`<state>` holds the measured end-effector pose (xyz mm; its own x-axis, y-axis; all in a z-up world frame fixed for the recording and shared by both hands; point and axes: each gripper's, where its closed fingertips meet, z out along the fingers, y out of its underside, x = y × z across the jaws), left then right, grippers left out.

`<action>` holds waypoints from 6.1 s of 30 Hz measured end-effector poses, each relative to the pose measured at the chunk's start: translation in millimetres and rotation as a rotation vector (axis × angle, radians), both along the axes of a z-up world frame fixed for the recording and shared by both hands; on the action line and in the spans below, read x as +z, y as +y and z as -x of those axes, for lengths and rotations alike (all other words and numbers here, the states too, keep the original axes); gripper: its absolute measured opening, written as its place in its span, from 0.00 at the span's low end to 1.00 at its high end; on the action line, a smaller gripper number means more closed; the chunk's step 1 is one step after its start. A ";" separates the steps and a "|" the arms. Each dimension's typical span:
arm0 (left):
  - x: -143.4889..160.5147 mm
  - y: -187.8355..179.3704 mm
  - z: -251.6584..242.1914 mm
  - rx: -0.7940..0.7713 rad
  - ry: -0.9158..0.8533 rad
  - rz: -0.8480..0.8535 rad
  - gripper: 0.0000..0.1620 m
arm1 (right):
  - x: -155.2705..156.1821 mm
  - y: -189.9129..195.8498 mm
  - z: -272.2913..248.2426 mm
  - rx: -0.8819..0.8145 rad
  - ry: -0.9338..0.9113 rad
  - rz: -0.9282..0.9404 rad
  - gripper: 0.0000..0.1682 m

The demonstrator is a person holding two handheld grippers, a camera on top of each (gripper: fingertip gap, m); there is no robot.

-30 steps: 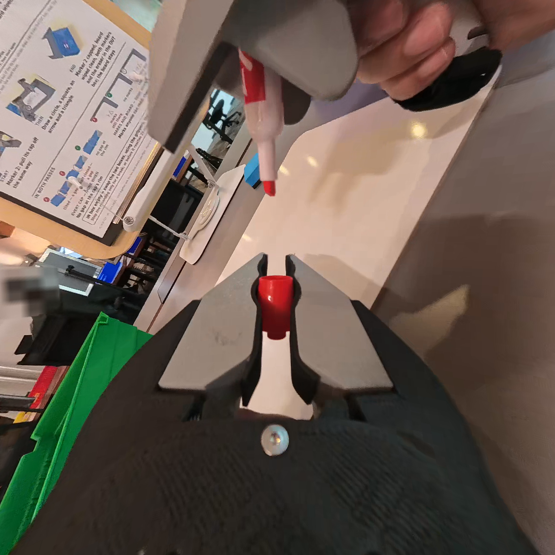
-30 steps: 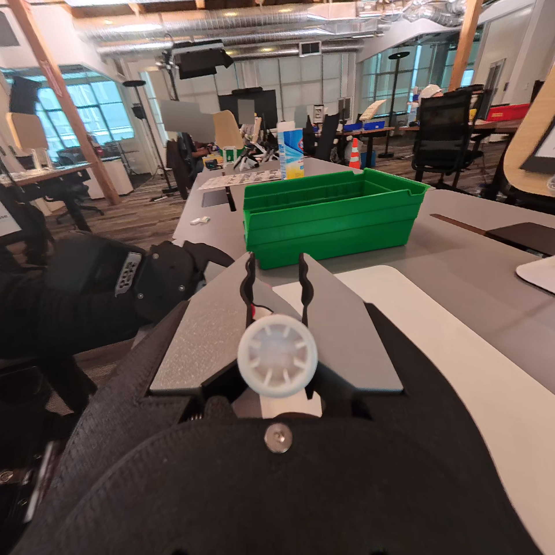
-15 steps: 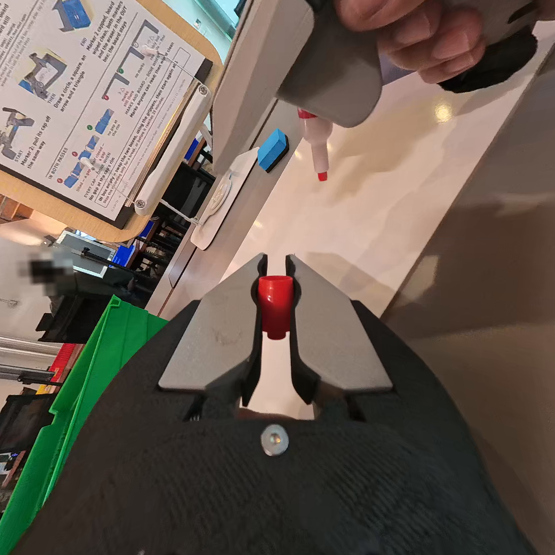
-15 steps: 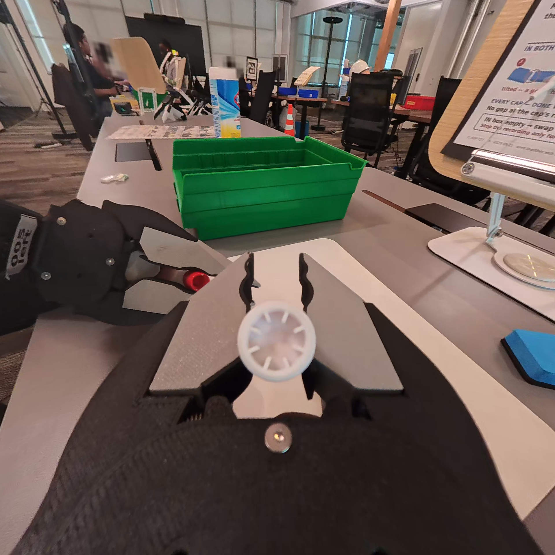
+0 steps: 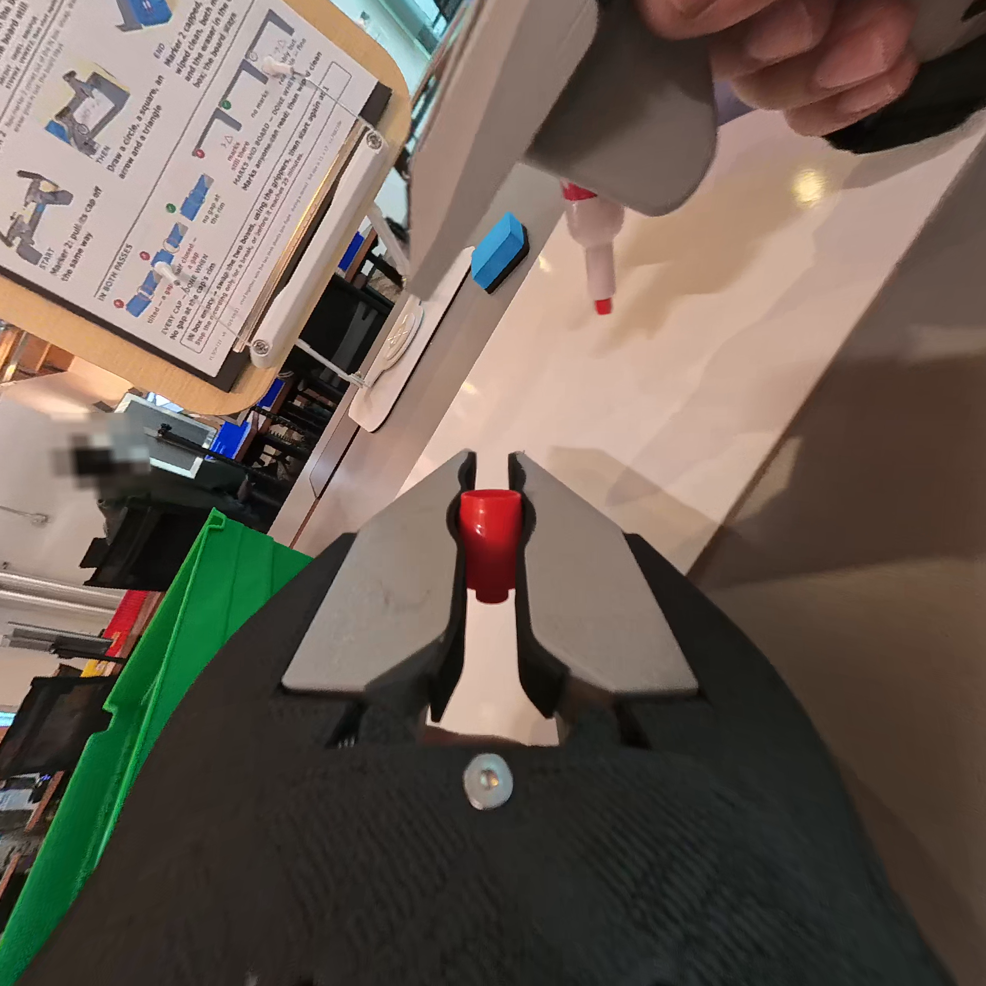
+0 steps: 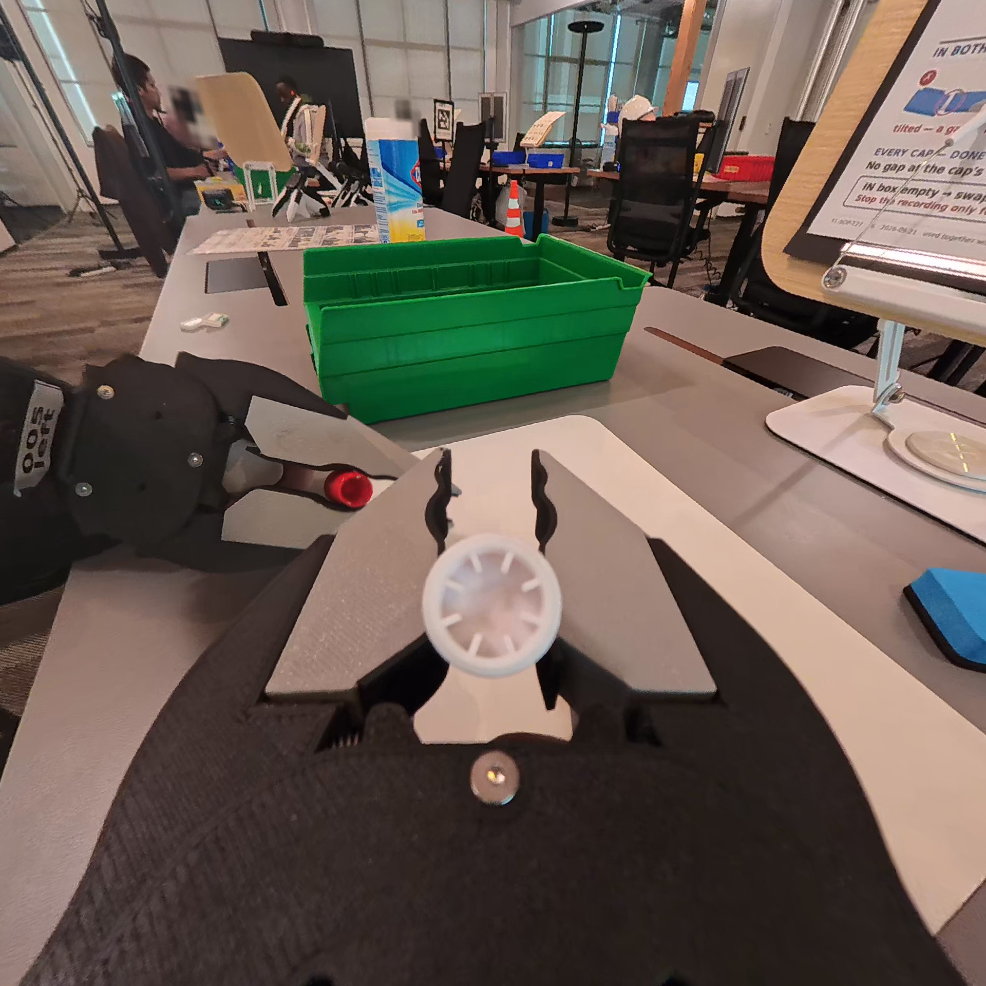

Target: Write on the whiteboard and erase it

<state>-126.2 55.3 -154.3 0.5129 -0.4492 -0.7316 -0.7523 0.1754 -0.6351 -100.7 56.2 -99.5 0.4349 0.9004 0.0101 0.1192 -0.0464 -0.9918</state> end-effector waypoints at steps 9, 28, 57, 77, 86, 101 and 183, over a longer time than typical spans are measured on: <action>8.9 8.5 19.7 0.074 -0.136 0.049 0.06 | -4.6 -0.8 -0.7 0.025 0.020 0.063 0.16; 27.0 -68.6 -30.0 -0.539 -0.487 0.513 0.06 | 48.3 -59.9 -2.9 0.450 0.278 0.054 0.16; 28.5 -90.0 -52.2 -0.641 -0.473 0.538 0.06 | 45.2 -105.9 36.1 0.585 0.221 -0.097 0.15; 67.7 -93.7 -37.0 -0.730 -0.680 0.491 0.05 | 36.5 -101.8 26.8 0.651 0.226 0.058 0.16; 63.5 -92.8 -38.3 -0.715 -0.657 0.487 0.05 | 26.8 -97.4 27.4 0.644 0.183 0.125 0.17; 49.0 -91.1 -45.8 -0.677 -0.564 0.467 0.06 | 49.1 -95.0 27.0 0.654 0.368 0.219 0.17; 57.1 -83.6 -33.0 -0.662 -0.661 0.519 0.05 | 16.3 -84.5 33.6 0.587 0.165 0.228 0.16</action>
<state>-93.2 -28.3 -97.3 0.2775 -0.9600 -0.0376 -0.0857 0.0143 -0.9962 -134.3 -28.3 -83.3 -0.1502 0.9604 -0.2345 0.0359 -0.2318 -0.9721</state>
